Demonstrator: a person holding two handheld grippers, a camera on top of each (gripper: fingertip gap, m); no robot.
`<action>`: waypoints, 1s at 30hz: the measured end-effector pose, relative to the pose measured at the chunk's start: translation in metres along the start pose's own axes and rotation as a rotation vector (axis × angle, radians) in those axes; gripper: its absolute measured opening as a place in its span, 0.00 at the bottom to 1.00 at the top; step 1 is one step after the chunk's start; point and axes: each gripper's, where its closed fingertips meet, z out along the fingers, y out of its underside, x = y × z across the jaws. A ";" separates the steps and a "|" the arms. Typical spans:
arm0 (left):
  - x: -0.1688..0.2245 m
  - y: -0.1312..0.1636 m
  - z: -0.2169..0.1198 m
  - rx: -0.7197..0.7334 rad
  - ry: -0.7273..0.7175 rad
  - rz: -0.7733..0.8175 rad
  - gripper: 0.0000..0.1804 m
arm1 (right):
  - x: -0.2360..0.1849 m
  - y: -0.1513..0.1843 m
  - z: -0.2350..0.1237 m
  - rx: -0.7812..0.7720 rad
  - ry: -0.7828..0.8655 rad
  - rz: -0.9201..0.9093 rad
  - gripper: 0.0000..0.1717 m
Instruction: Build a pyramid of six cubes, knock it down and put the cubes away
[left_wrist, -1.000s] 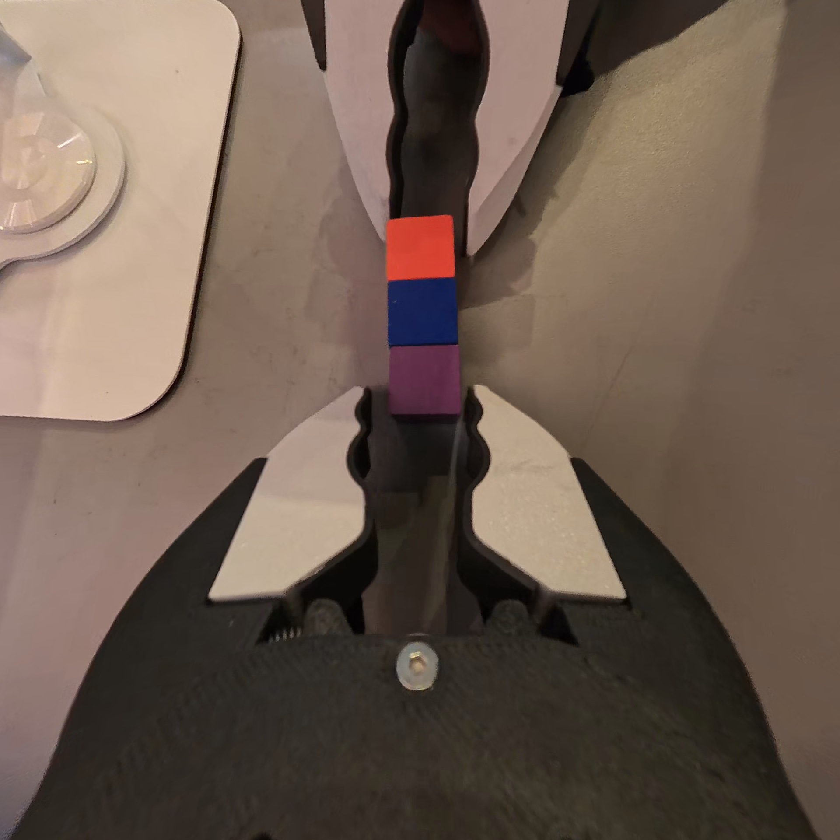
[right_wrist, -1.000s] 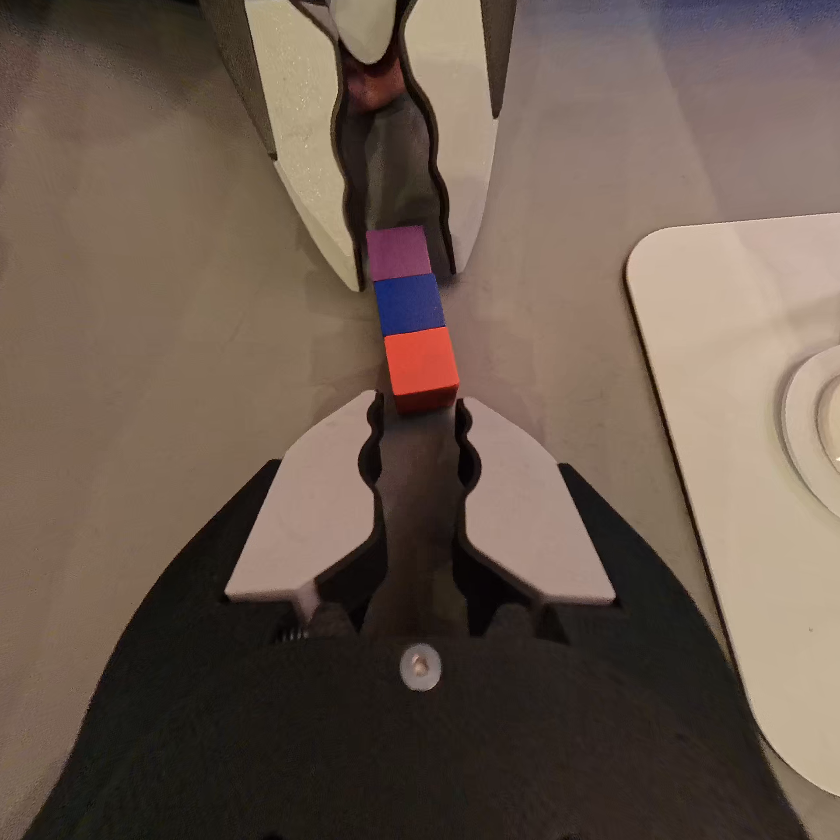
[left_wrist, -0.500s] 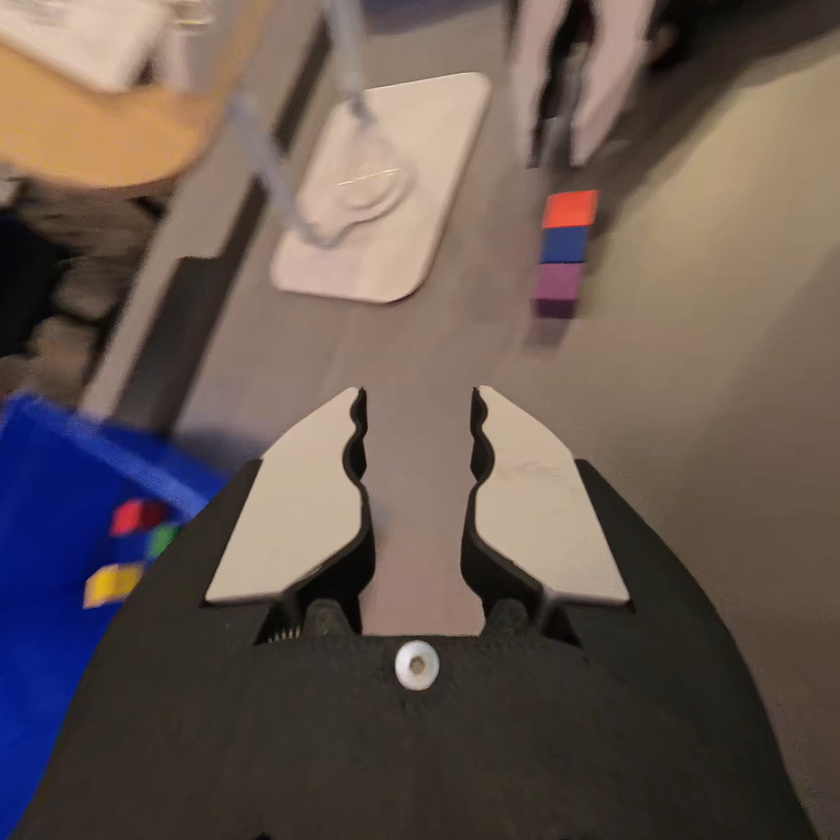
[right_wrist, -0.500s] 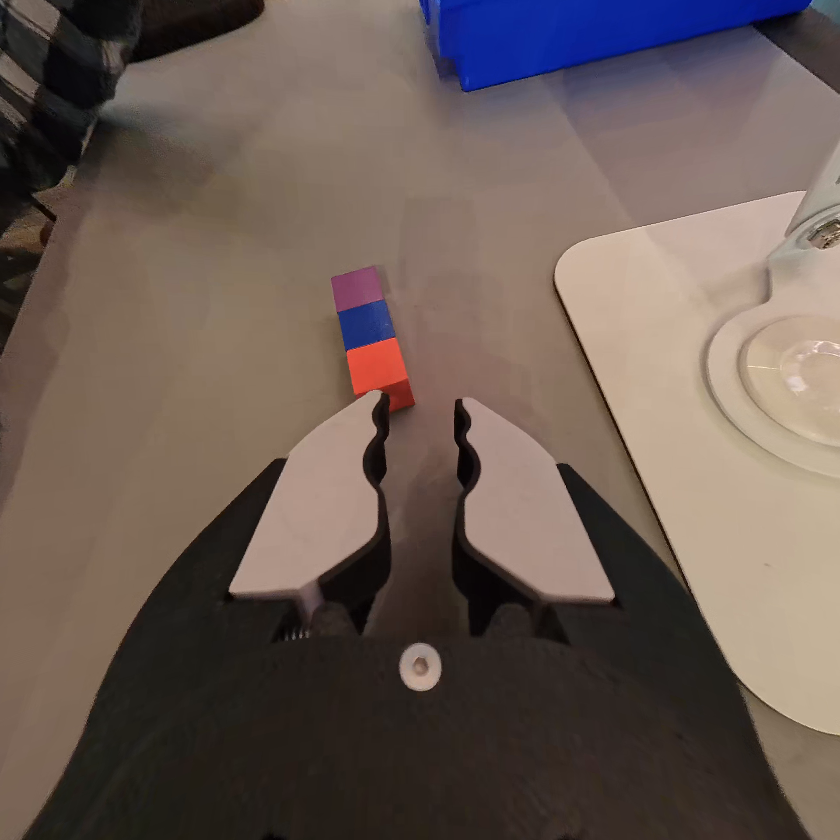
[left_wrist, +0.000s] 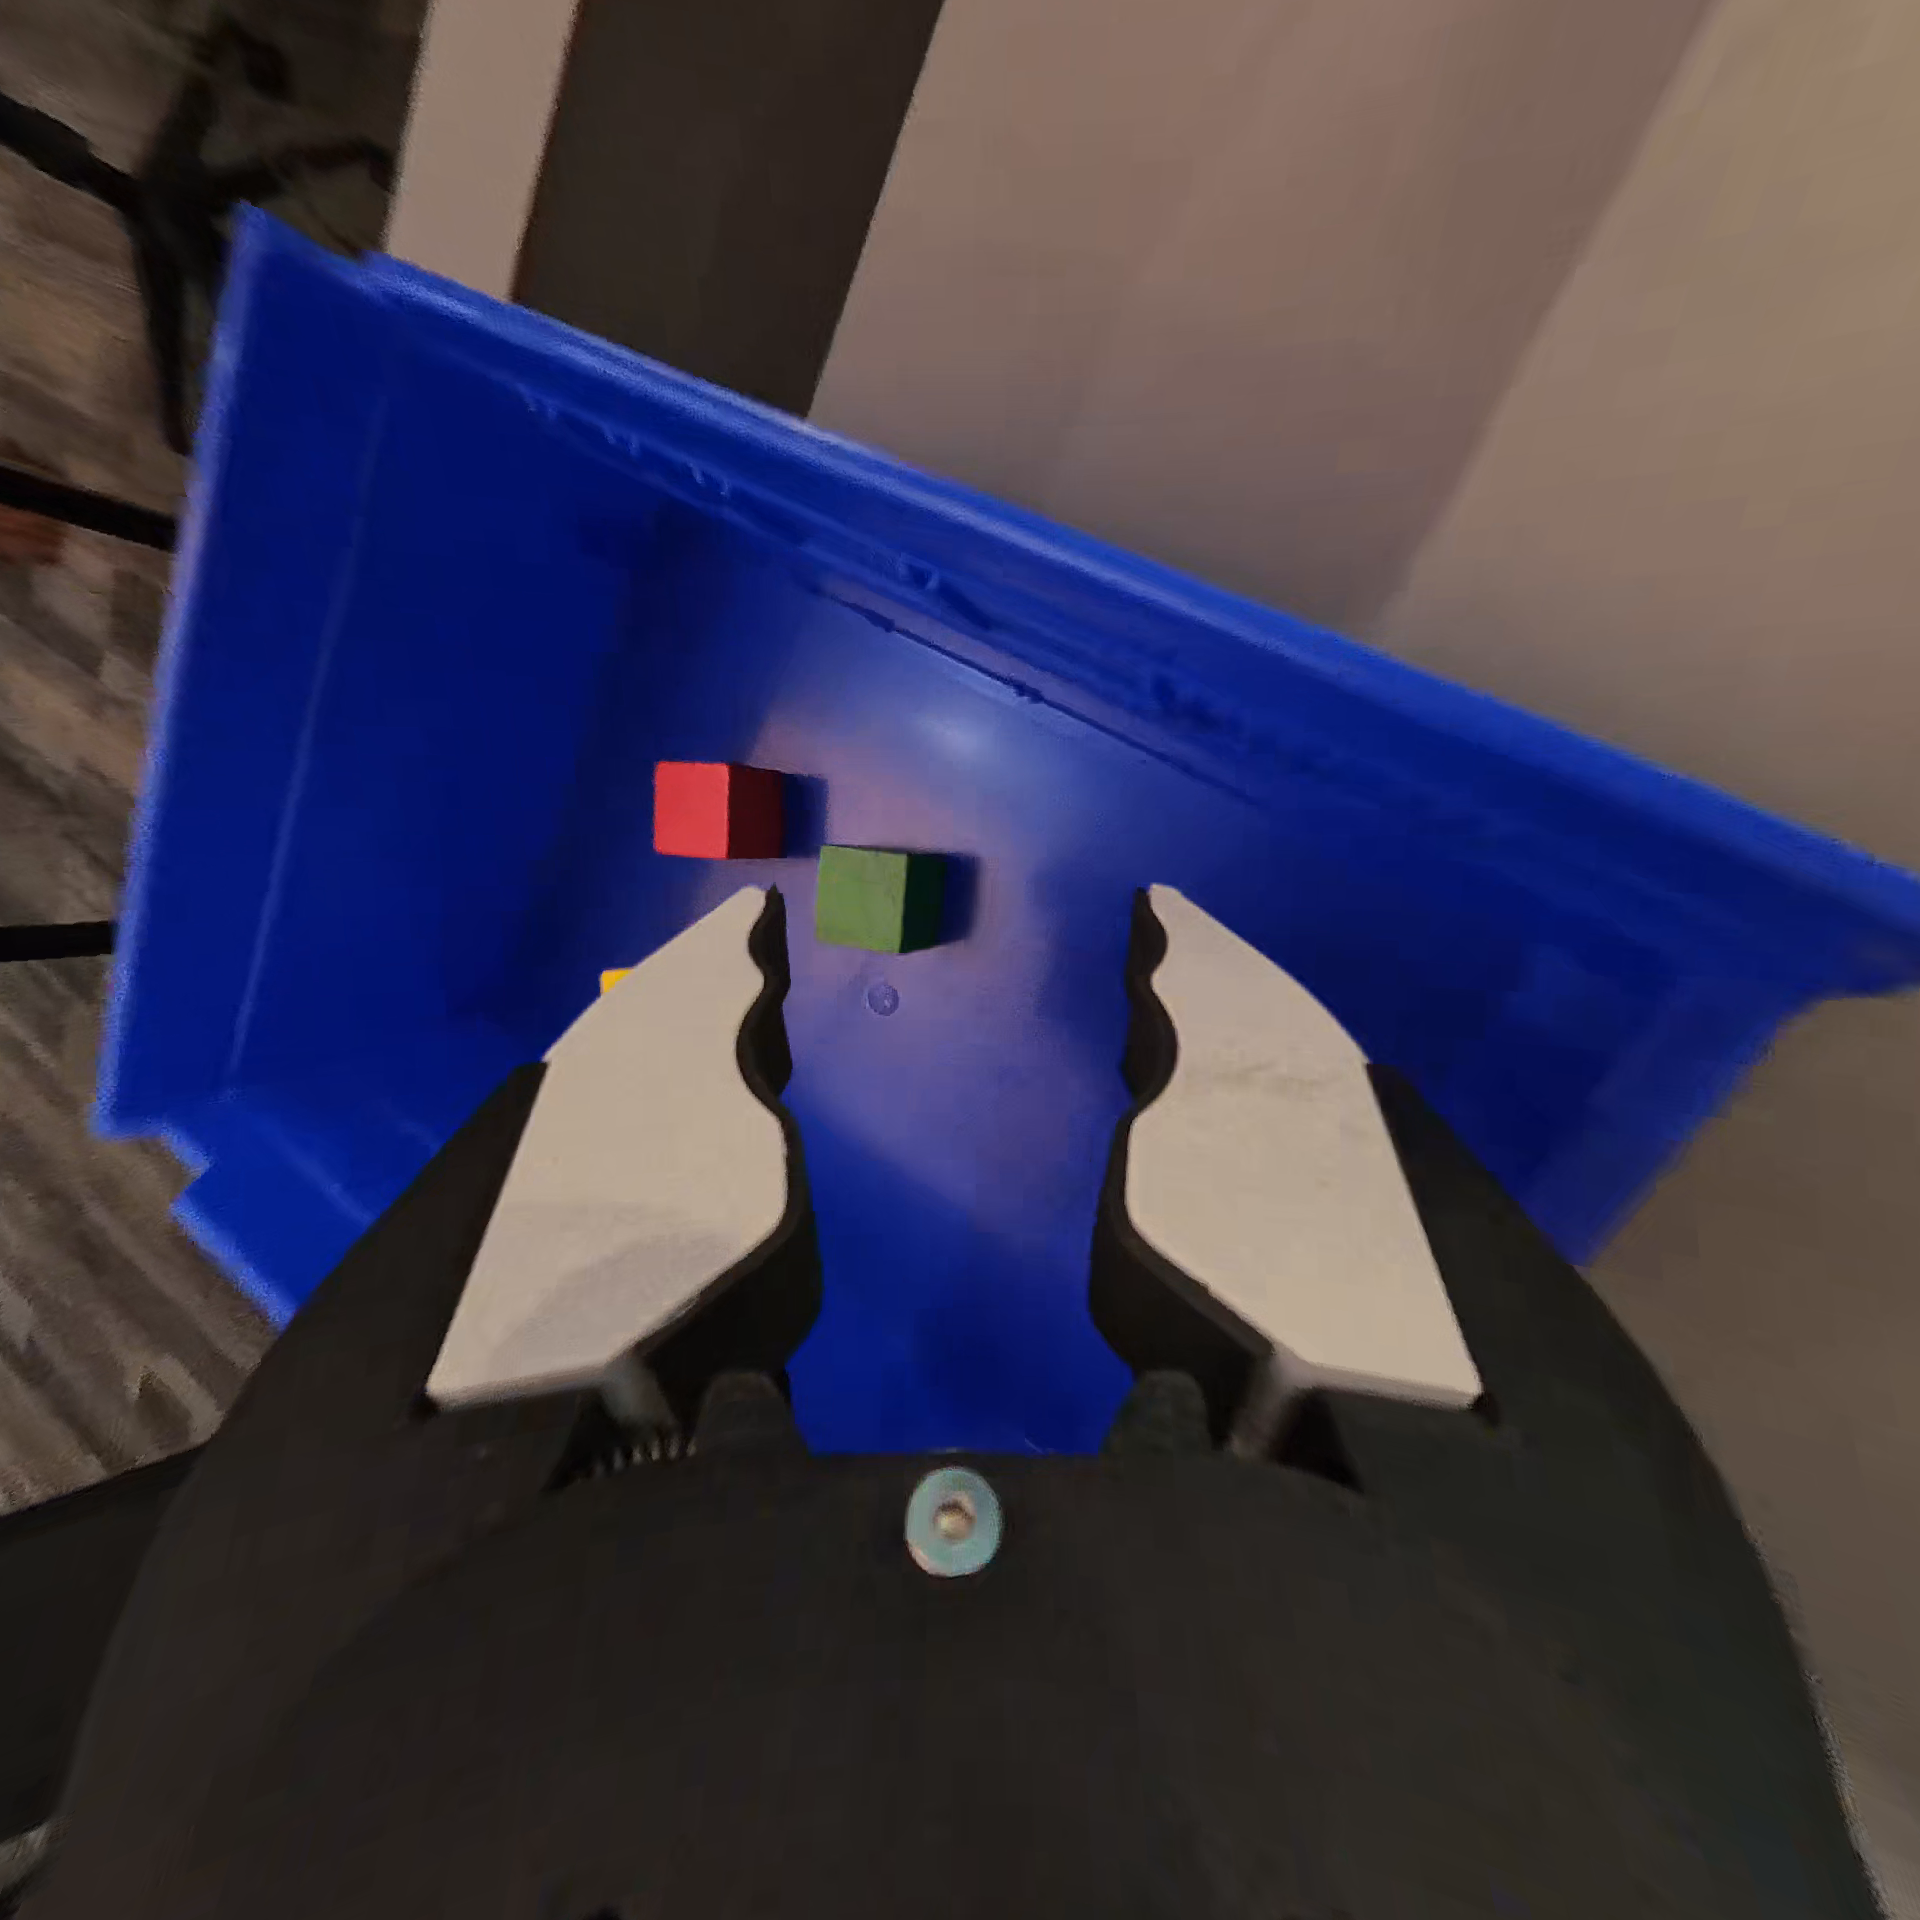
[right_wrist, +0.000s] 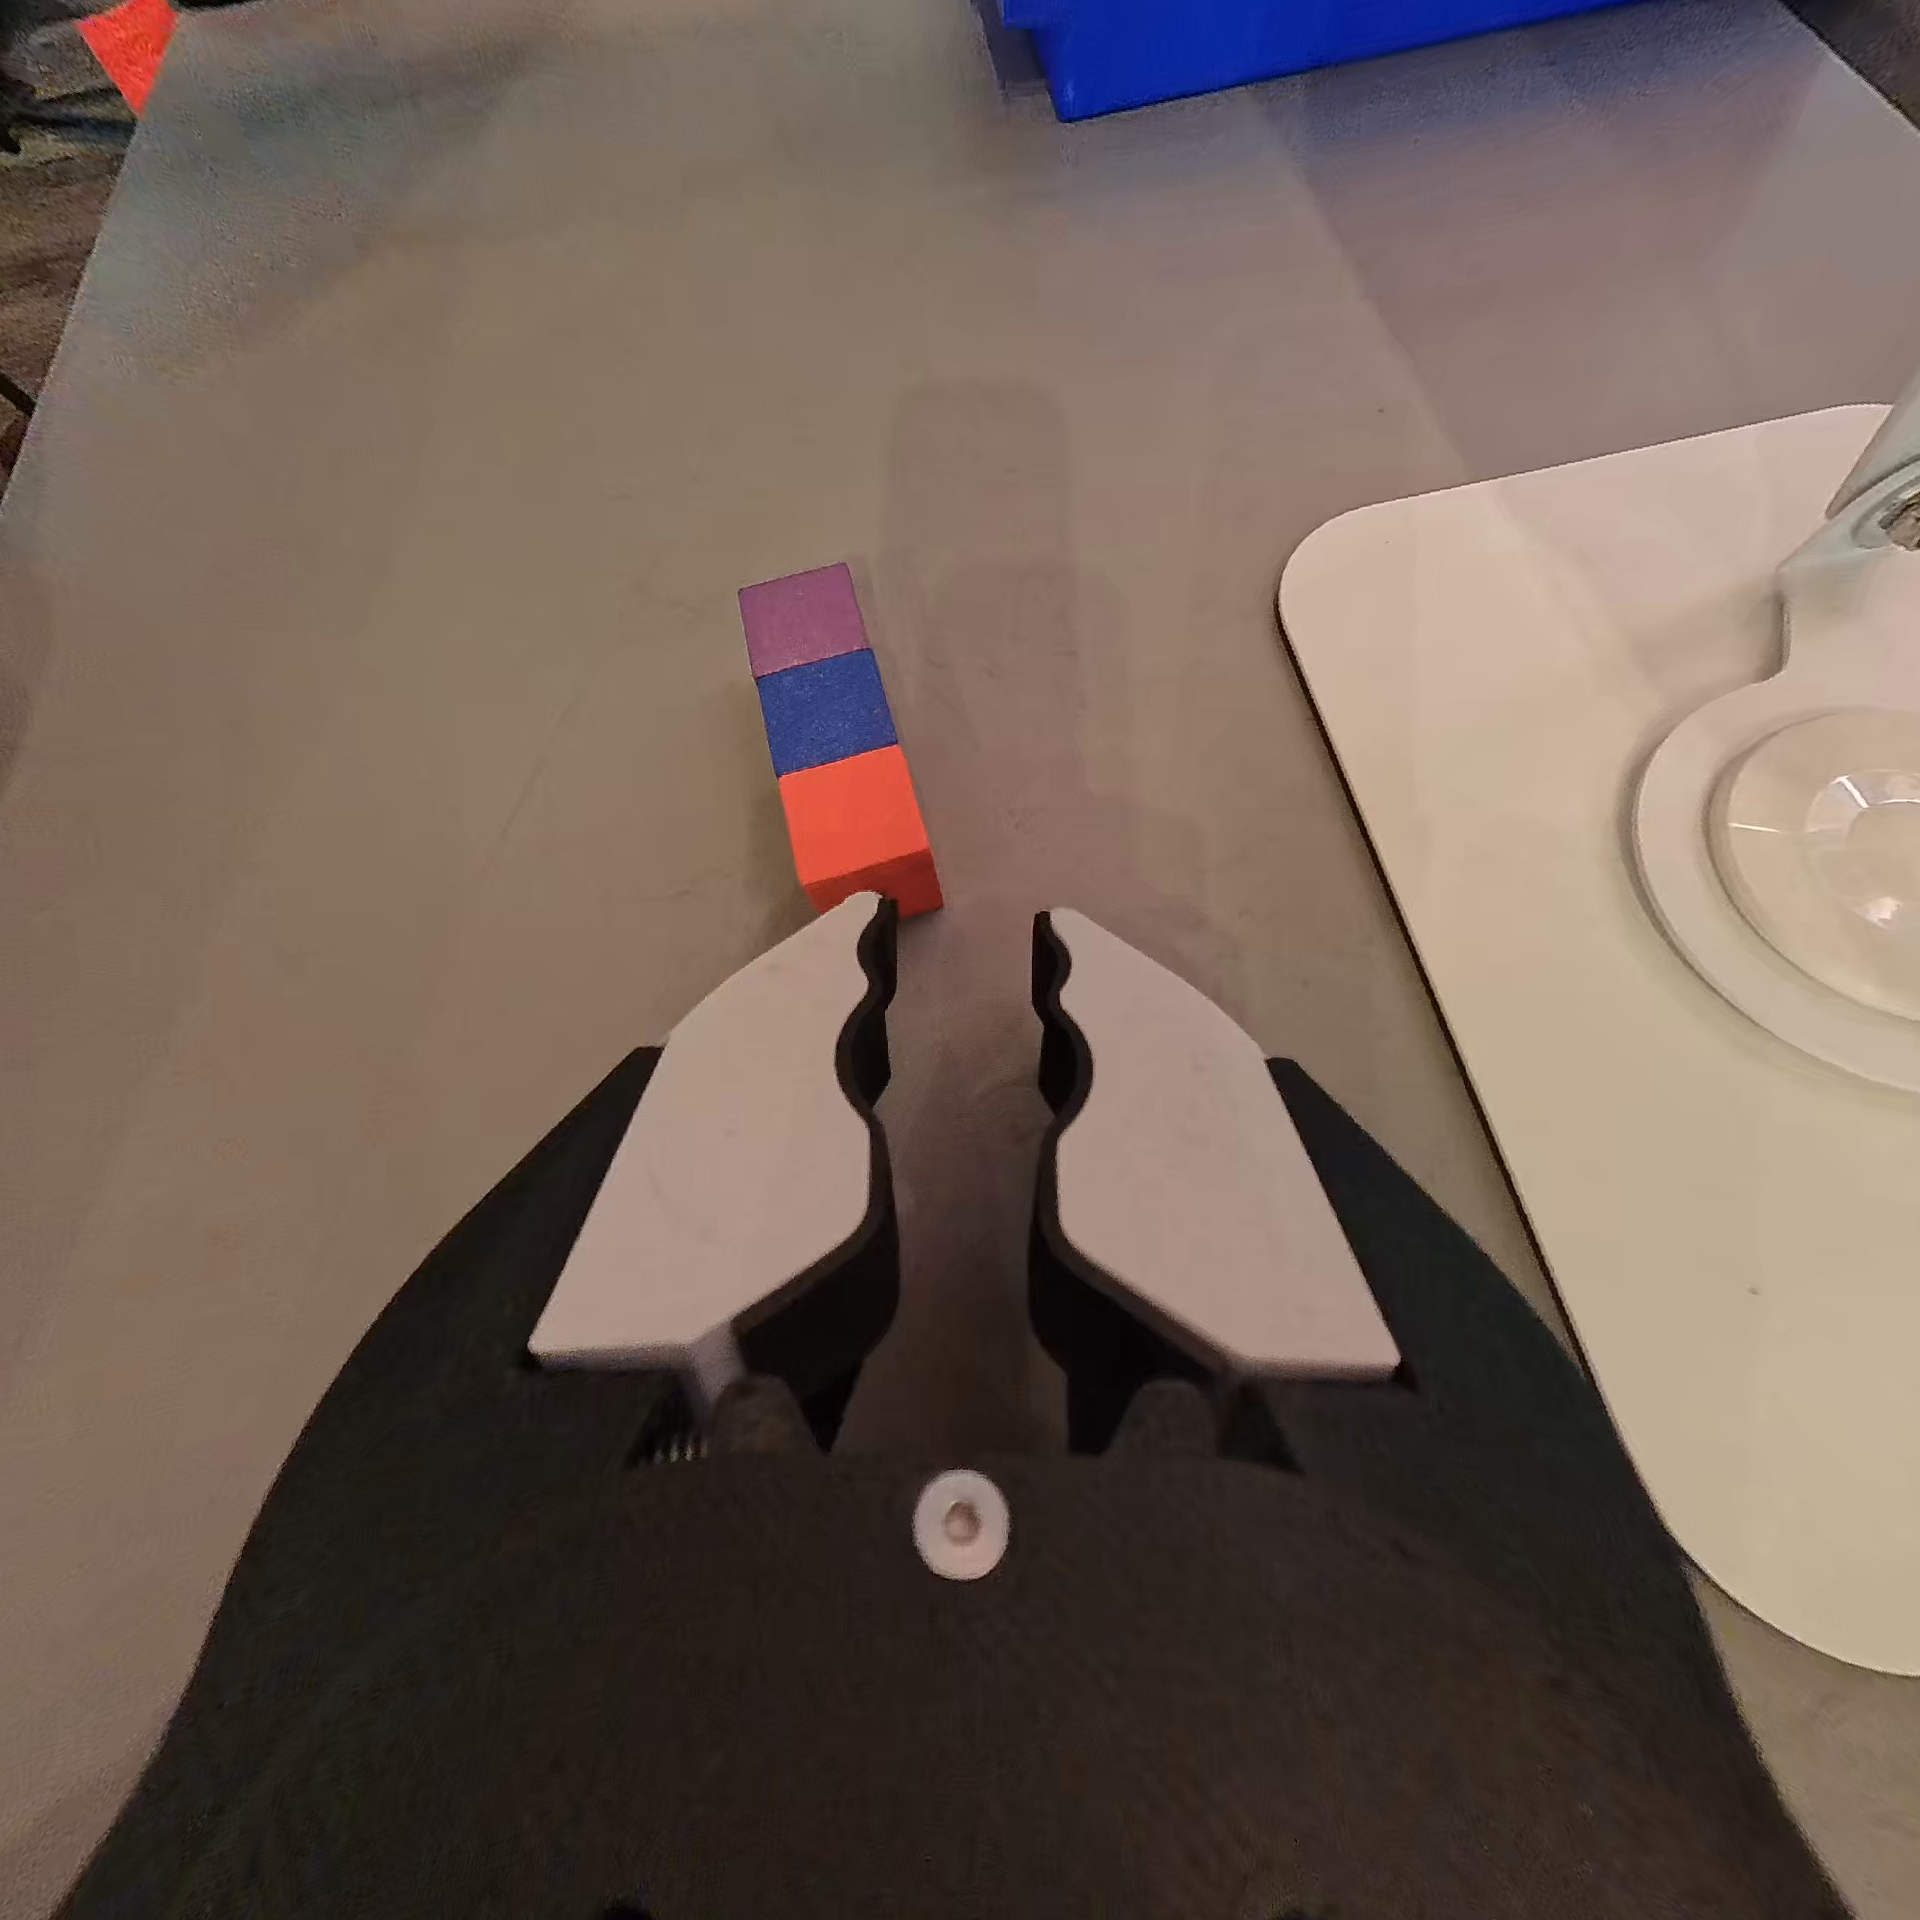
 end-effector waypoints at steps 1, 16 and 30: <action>-0.002 0.005 0.012 -0.027 0.029 0.010 0.35 | 0.000 0.000 0.000 0.001 -0.003 0.000 0.14; 0.000 0.031 0.064 -0.153 0.057 -0.009 0.00 | -0.008 -0.002 -0.002 0.027 -0.068 -0.010 0.15; -0.018 0.060 0.045 -0.250 0.020 -0.060 0.35 | -0.011 0.002 0.003 -0.003 -0.069 -0.042 0.14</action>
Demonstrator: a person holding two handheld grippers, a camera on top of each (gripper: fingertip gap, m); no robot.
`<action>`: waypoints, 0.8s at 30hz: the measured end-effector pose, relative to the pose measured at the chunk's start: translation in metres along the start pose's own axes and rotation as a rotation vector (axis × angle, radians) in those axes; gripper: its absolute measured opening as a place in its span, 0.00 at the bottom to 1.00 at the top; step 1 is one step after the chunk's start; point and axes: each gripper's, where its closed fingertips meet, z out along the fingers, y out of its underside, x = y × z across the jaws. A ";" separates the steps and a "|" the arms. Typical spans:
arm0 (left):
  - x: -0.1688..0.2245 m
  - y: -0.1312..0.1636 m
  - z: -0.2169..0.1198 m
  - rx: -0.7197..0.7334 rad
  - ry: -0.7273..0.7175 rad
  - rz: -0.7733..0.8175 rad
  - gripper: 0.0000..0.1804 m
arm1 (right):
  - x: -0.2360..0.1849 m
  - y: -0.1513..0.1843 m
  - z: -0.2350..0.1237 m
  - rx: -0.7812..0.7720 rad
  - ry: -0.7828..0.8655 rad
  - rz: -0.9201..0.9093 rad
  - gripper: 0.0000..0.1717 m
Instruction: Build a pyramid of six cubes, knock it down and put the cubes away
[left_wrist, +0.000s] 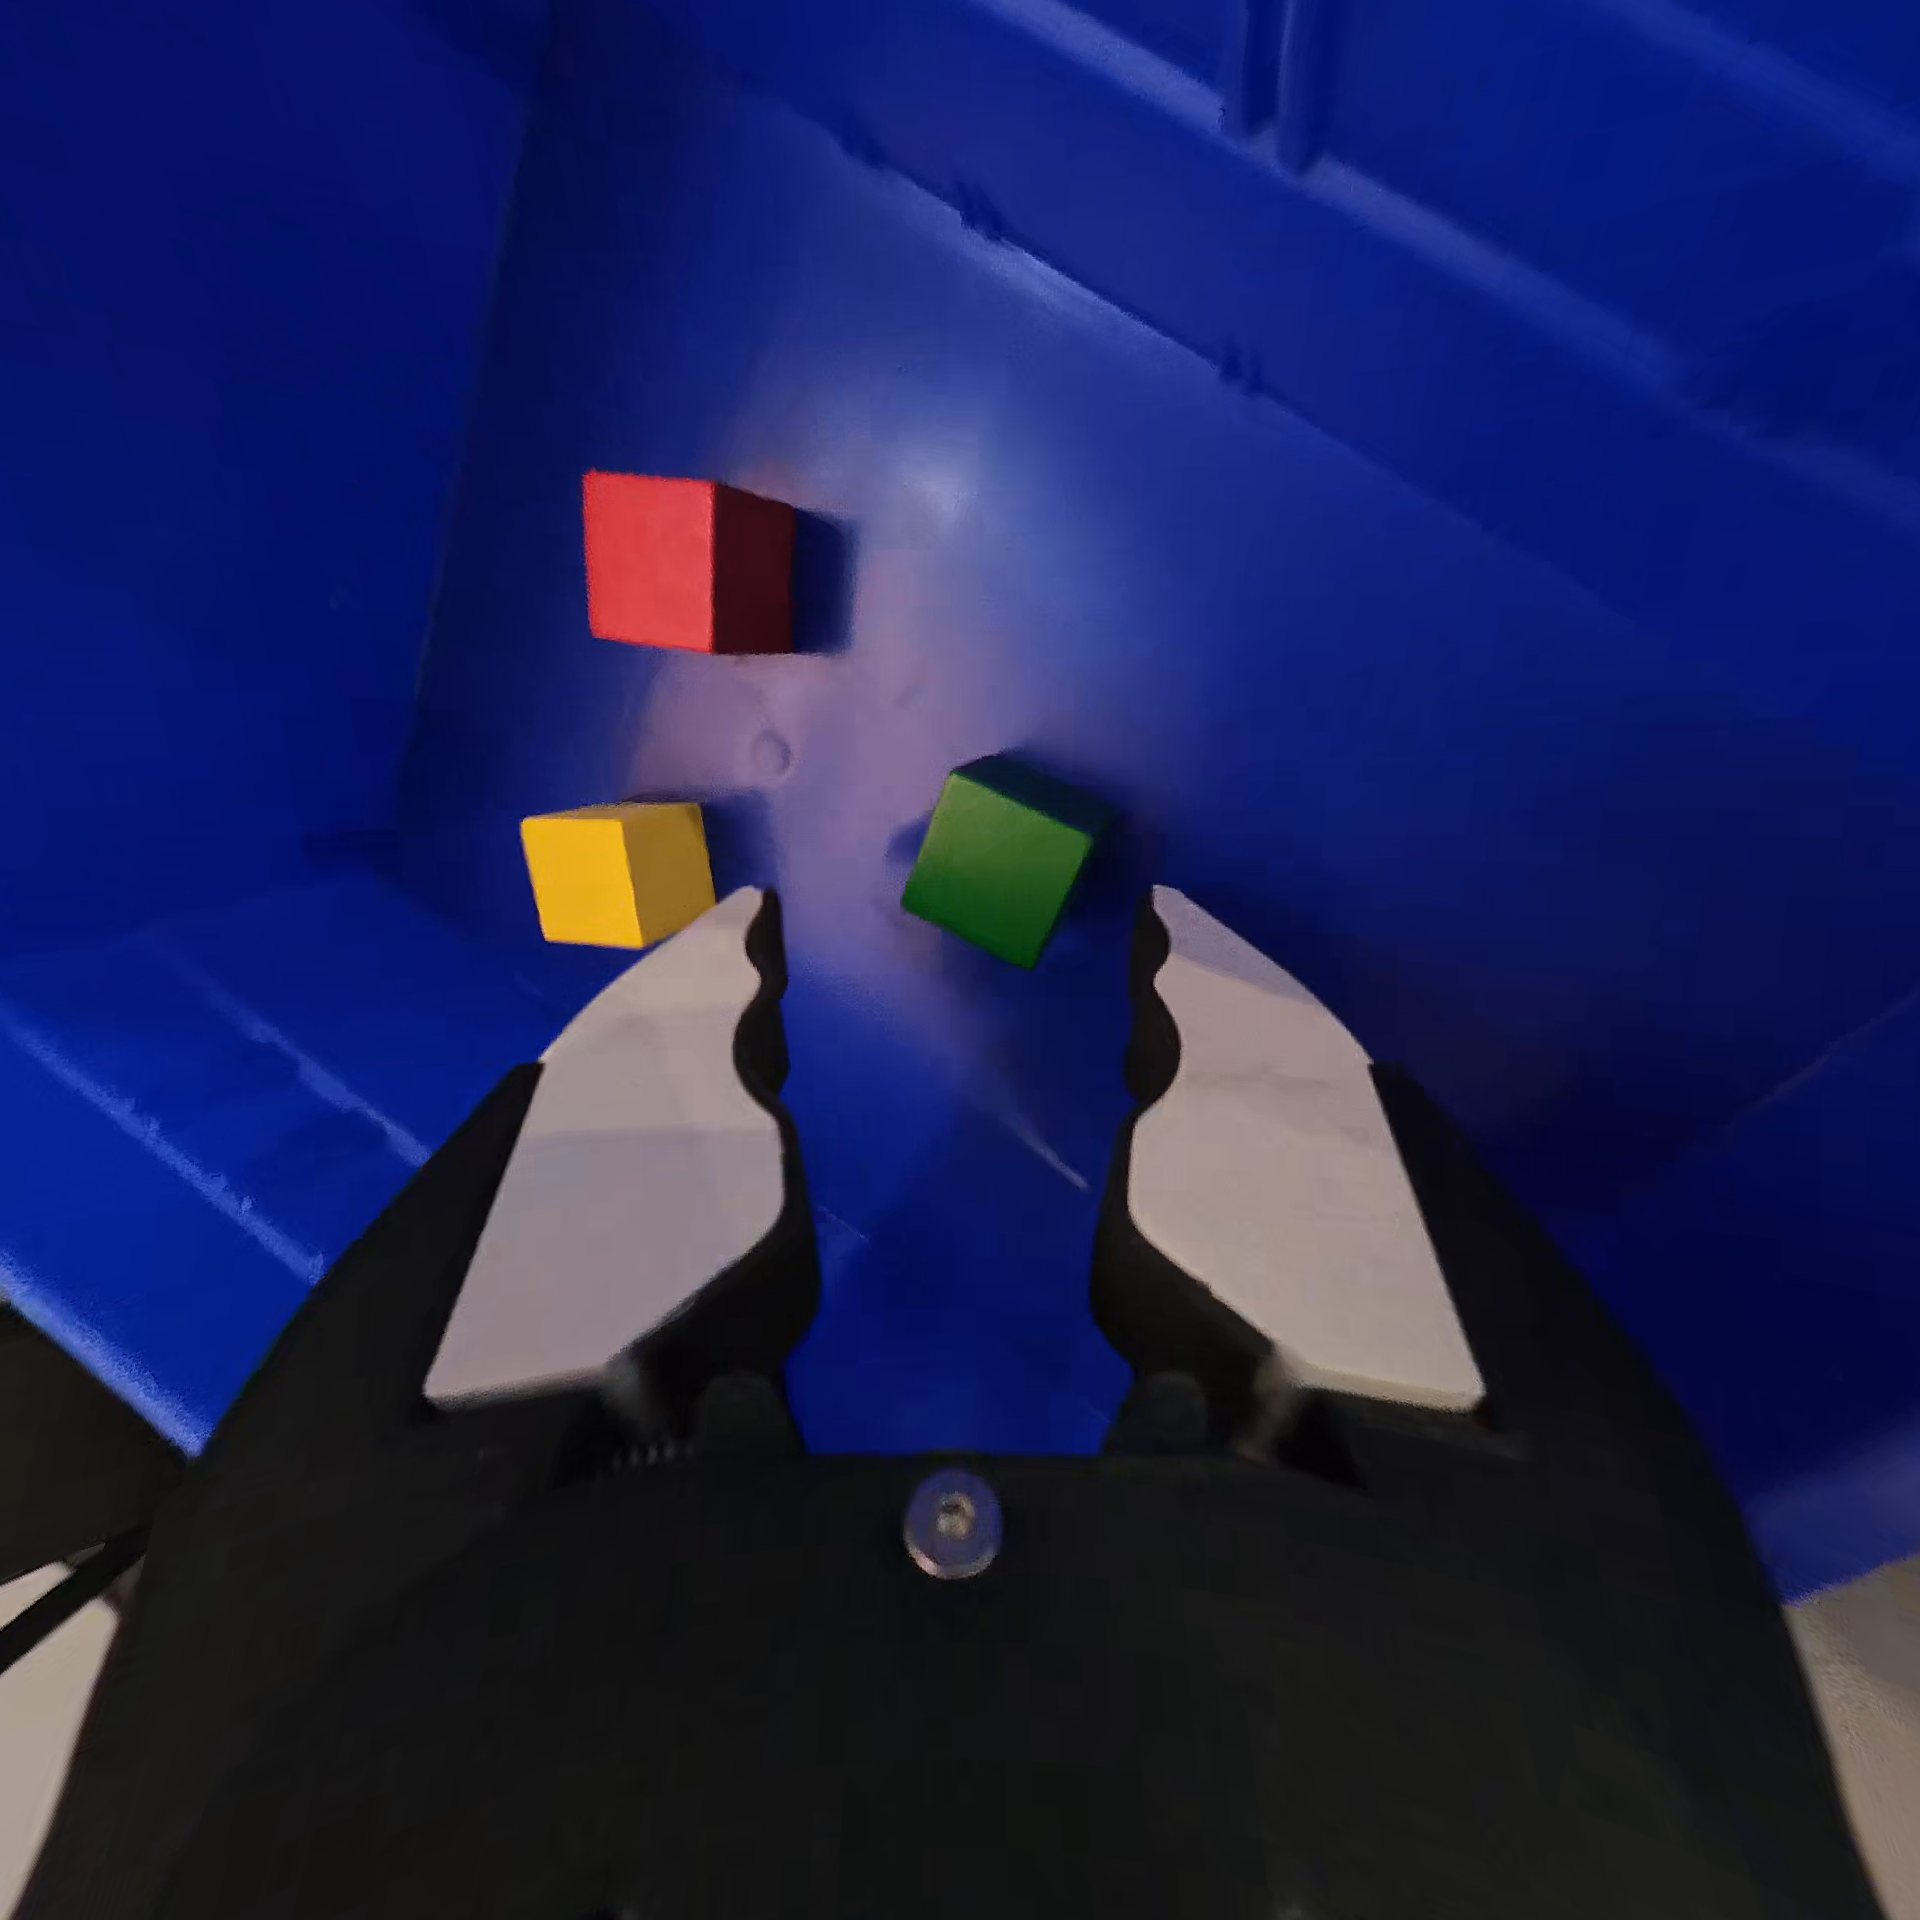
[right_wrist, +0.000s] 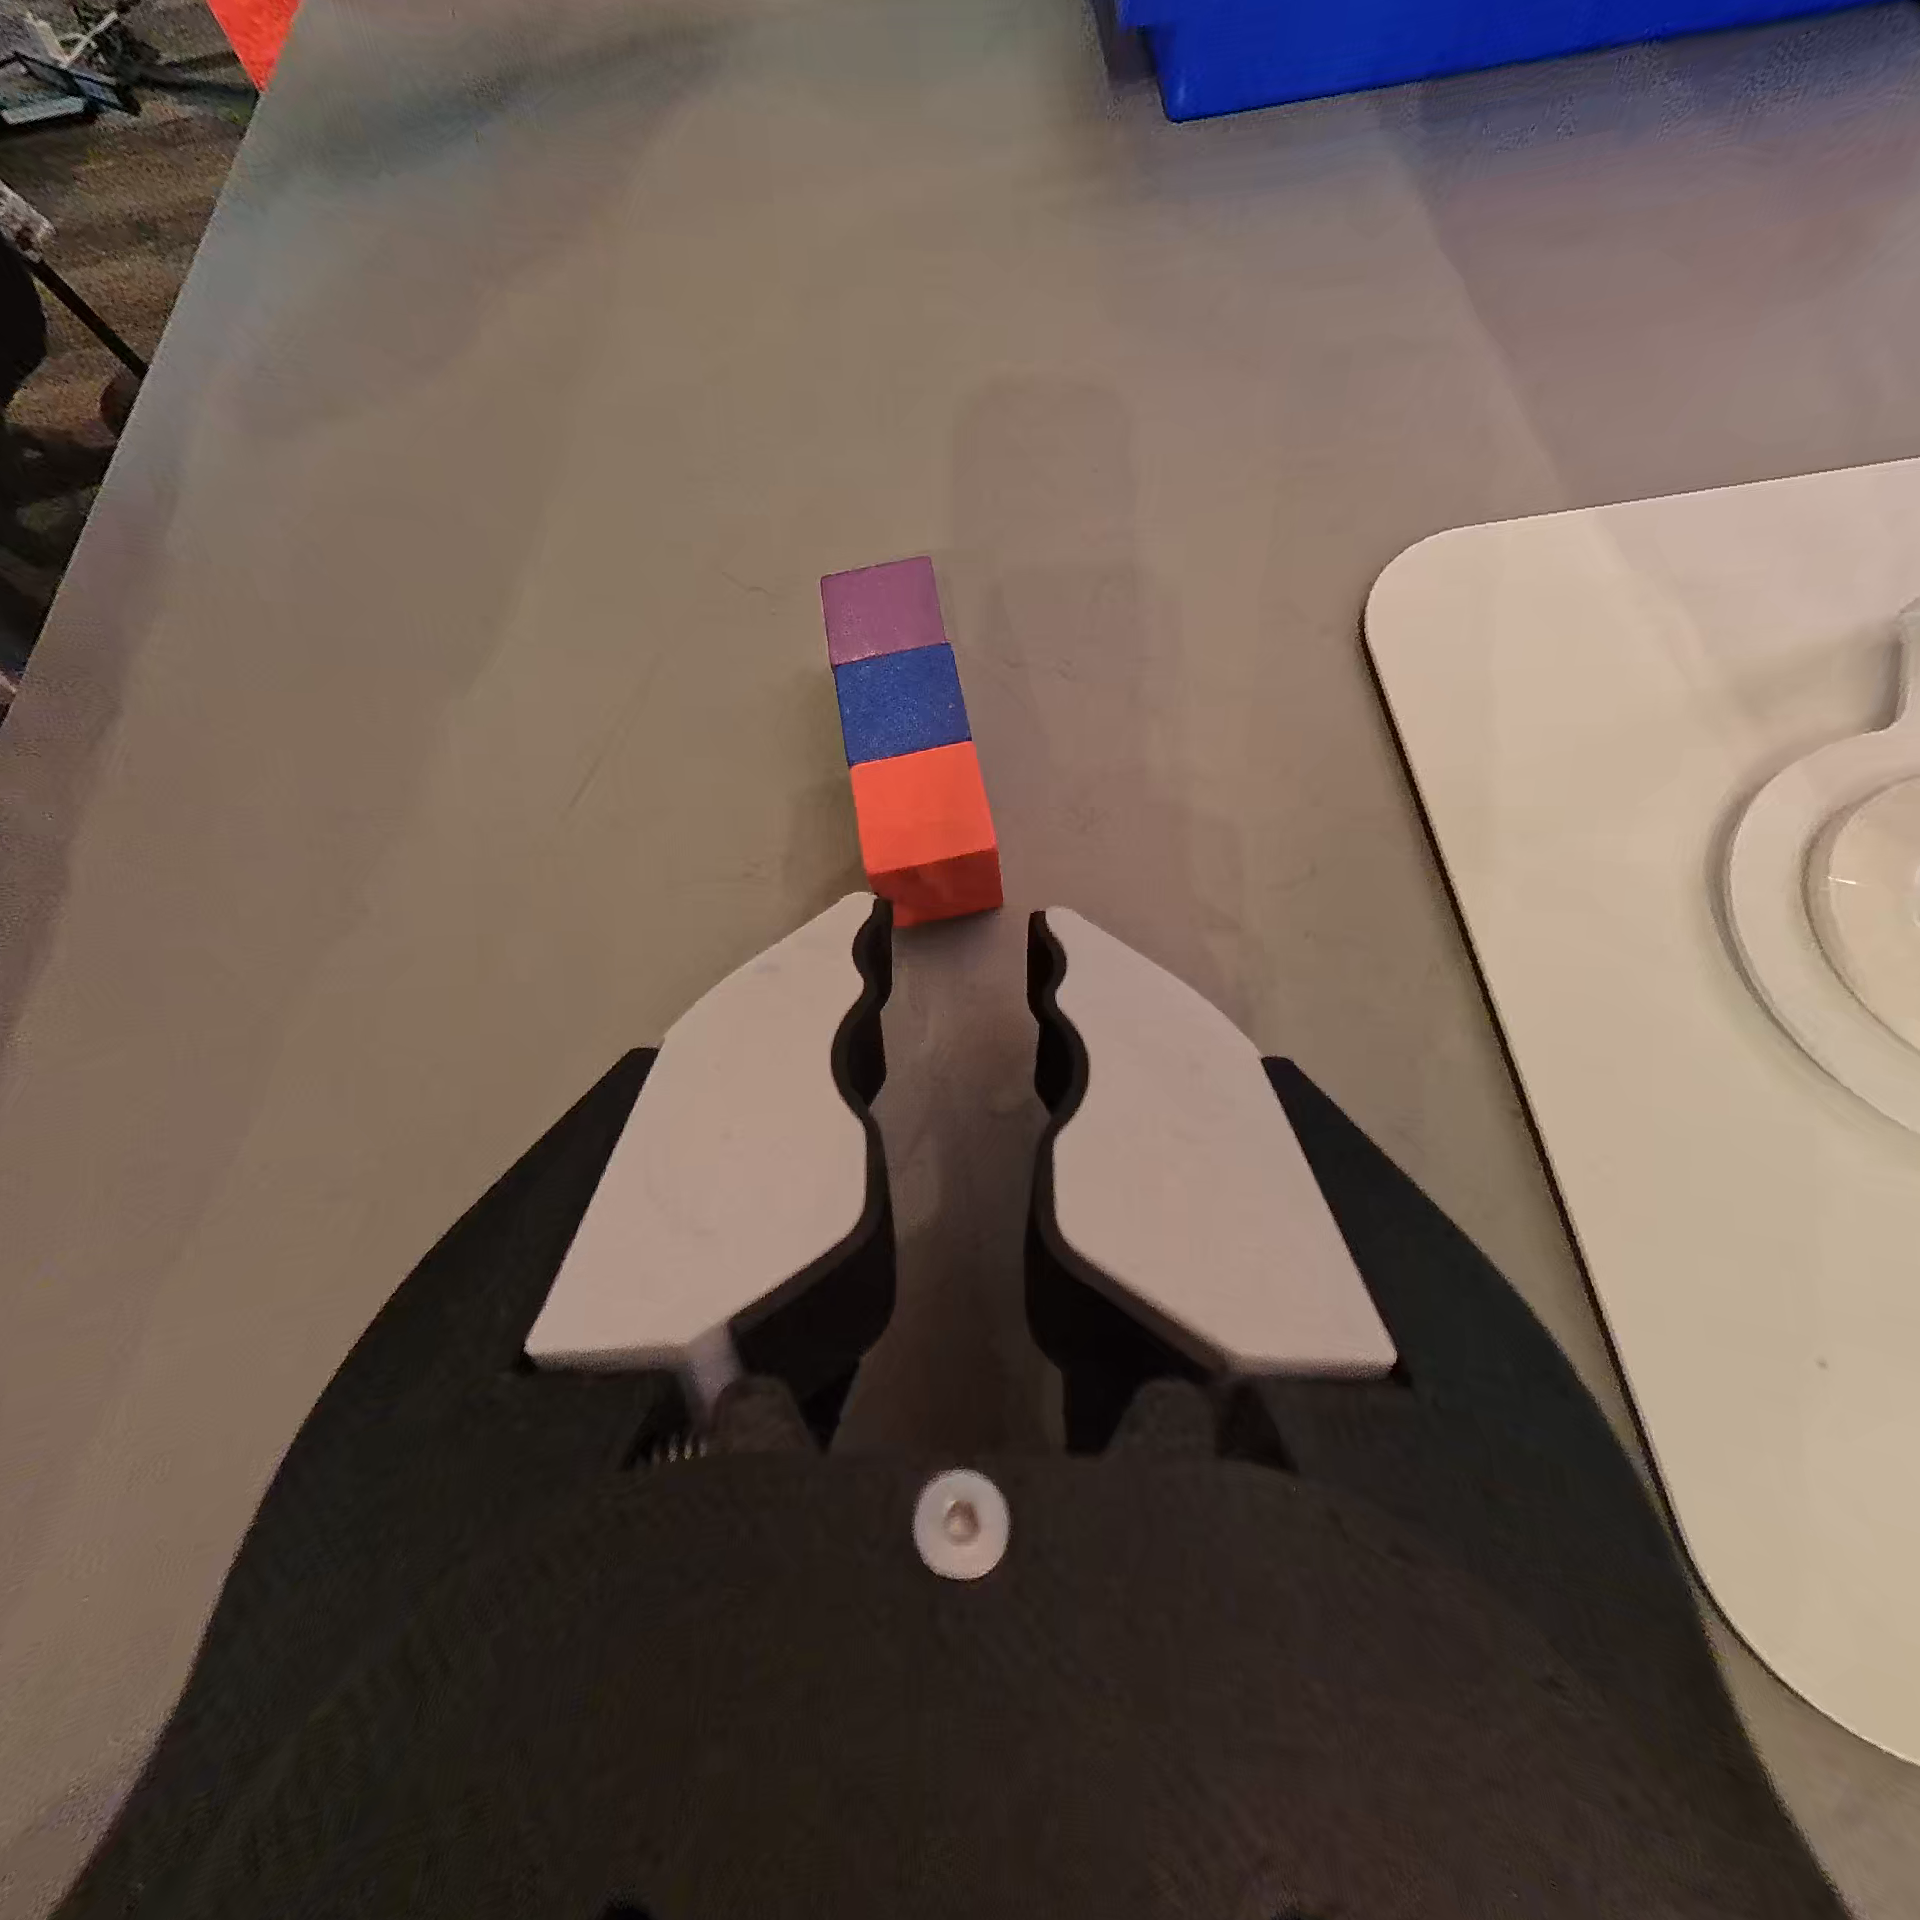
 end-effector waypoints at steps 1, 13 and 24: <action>0.002 -0.002 0.004 -0.009 0.017 0.021 0.36 | 0.000 0.000 0.000 0.000 -0.001 0.000 0.14; 0.013 -0.022 -0.054 0.174 -0.049 -0.019 0.16 | 0.001 -0.001 0.000 0.017 -0.013 0.007 0.14; 0.189 -0.136 -0.161 0.756 0.010 0.004 0.16 | 0.012 -0.022 -0.017 0.205 0.070 0.030 0.18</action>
